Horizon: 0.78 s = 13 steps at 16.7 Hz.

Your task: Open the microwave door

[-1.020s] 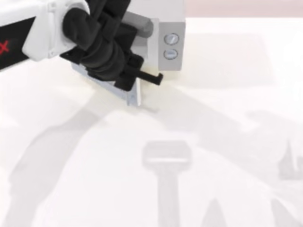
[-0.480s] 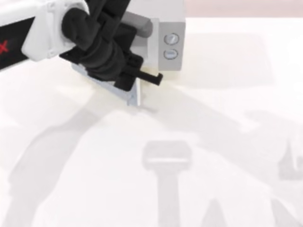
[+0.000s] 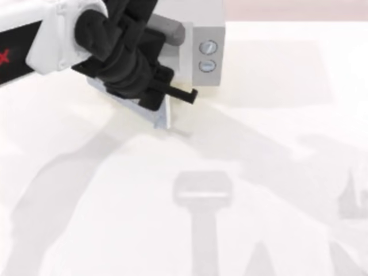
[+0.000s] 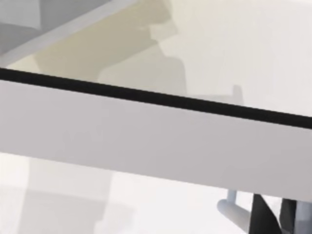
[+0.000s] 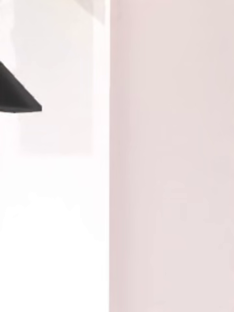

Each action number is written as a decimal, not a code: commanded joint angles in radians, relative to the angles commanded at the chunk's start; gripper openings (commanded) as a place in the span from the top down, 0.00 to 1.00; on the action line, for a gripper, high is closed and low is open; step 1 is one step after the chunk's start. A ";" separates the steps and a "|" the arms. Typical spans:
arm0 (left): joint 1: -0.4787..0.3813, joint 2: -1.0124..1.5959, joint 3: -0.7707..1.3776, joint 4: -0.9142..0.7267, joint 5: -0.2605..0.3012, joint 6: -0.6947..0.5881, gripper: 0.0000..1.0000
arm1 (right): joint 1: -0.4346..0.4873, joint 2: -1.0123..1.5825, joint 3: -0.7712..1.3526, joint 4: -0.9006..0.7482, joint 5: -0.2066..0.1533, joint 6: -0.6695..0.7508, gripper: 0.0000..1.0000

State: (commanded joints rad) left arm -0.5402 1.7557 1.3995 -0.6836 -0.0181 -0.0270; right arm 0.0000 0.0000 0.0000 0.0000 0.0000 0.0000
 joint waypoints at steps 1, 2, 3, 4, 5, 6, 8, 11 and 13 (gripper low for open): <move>0.000 0.000 0.000 0.000 0.000 0.000 1.00 | 0.000 0.000 0.000 0.000 0.000 0.000 0.00; 0.000 0.000 0.000 0.000 0.000 0.000 1.00 | 0.000 0.000 0.000 0.000 0.000 0.000 0.00; -0.005 0.003 -0.003 0.000 0.006 -0.004 1.00 | 0.000 0.000 0.000 0.000 0.000 0.000 0.00; -0.004 0.001 -0.004 0.001 0.008 0.000 1.00 | 0.000 0.000 0.000 0.000 0.000 0.000 0.00; 0.001 -0.007 -0.009 0.003 0.014 0.011 1.00 | 0.000 0.000 0.000 0.000 0.000 0.000 0.00; 0.008 -0.016 -0.019 0.004 0.023 0.028 1.00 | 0.000 0.000 0.000 0.000 0.000 0.000 0.00; 0.024 -0.033 -0.047 0.001 0.047 0.075 1.00 | 0.000 0.000 0.000 0.000 0.000 0.000 0.00; 0.048 -0.063 -0.079 0.004 0.081 0.138 1.00 | 0.000 0.000 0.000 0.000 0.000 0.000 0.00; 0.050 -0.070 -0.080 0.007 0.085 0.146 1.00 | 0.000 0.000 0.000 0.000 0.000 0.000 0.00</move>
State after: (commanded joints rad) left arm -0.4900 1.6857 1.3190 -0.6771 0.0674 0.1193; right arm 0.0000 0.0000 0.0000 0.0000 0.0000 0.0000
